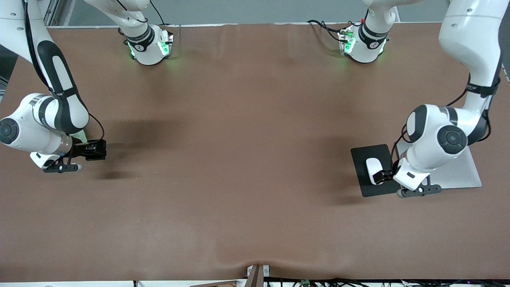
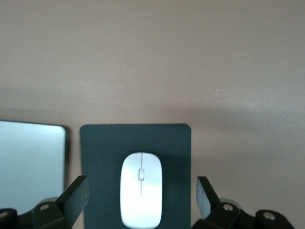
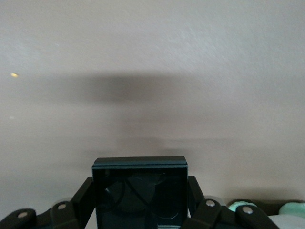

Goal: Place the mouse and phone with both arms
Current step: 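Open the left gripper and lift it away from the mouse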

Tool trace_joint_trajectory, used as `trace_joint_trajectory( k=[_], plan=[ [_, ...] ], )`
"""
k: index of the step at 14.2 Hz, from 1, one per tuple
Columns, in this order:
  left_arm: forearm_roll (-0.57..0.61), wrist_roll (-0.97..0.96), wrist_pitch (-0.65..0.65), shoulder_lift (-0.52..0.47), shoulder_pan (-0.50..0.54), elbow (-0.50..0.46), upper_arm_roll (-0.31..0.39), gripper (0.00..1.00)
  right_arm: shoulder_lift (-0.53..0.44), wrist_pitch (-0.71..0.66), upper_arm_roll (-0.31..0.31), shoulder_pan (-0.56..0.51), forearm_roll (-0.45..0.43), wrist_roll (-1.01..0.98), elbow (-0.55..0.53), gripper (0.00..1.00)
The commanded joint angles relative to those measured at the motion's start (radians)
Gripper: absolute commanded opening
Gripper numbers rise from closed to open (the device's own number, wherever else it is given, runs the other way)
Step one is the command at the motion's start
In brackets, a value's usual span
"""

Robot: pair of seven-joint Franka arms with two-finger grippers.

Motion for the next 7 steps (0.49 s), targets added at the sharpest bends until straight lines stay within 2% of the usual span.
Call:
trace_joint_trajectory(
  k=[1, 4, 7],
  plan=[
    [0.029, 0.004, -0.205, -0.037, 0.009, 0.115, -0.034, 1.00, -0.006, 0.095, 0.015, -0.040, -0.013, -0.008, -0.072, 0.00],
    [0.022, 0.004, -0.365, -0.083, 0.006, 0.204, -0.046, 1.00, 0.011, 0.110, 0.014, -0.055, -0.013, -0.008, -0.092, 0.00],
    [0.017, 0.013, -0.440, -0.158, 0.009, 0.215, -0.055, 1.00, 0.029, 0.116, 0.015, -0.081, -0.036, -0.008, -0.092, 0.00]
  ],
)
